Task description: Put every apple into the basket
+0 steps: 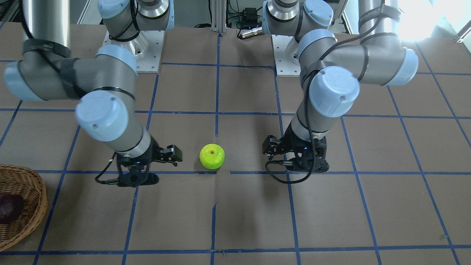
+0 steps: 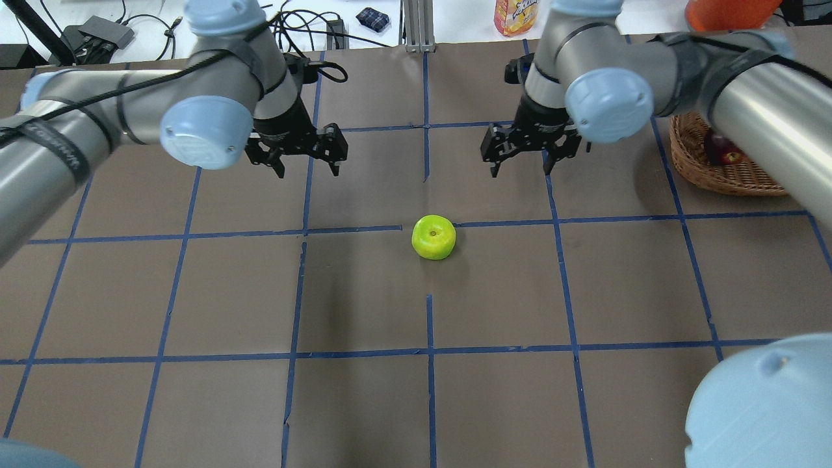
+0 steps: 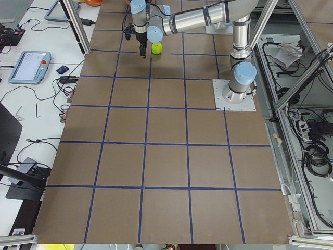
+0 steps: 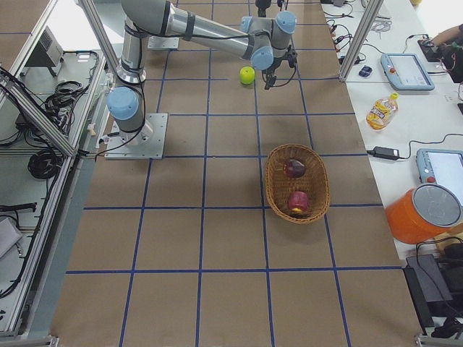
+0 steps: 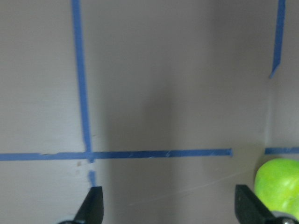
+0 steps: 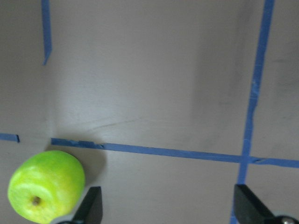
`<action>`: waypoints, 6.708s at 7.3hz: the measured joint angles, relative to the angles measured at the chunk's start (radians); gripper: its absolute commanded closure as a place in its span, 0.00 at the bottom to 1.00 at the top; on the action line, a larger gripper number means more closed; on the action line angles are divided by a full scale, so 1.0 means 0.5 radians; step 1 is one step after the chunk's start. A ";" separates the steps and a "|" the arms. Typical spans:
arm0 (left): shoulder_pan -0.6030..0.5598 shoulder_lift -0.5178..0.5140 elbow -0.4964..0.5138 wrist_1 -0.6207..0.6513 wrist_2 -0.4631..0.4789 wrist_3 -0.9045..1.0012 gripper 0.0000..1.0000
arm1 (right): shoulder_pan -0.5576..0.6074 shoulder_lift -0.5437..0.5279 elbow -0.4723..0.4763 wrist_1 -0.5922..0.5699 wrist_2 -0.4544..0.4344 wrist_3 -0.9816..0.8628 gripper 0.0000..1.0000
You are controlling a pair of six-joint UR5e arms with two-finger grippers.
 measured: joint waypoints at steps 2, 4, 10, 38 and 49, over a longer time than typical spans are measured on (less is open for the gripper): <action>0.101 0.223 0.062 -0.223 0.087 0.202 0.00 | 0.248 0.049 0.118 -0.272 -0.015 0.374 0.00; 0.096 0.316 0.136 -0.360 0.104 0.223 0.00 | 0.418 0.101 0.144 -0.336 -0.037 0.563 0.00; 0.092 0.326 0.168 -0.496 0.088 0.208 0.00 | 0.499 0.250 0.156 -0.445 -0.405 0.628 0.00; 0.031 0.345 0.254 -0.616 0.077 0.122 0.00 | -1.462 0.419 -0.851 0.322 -0.066 -1.792 0.00; 0.020 0.352 0.272 -0.616 0.080 0.118 0.00 | -0.269 -0.473 -0.825 1.441 -0.043 -0.167 0.00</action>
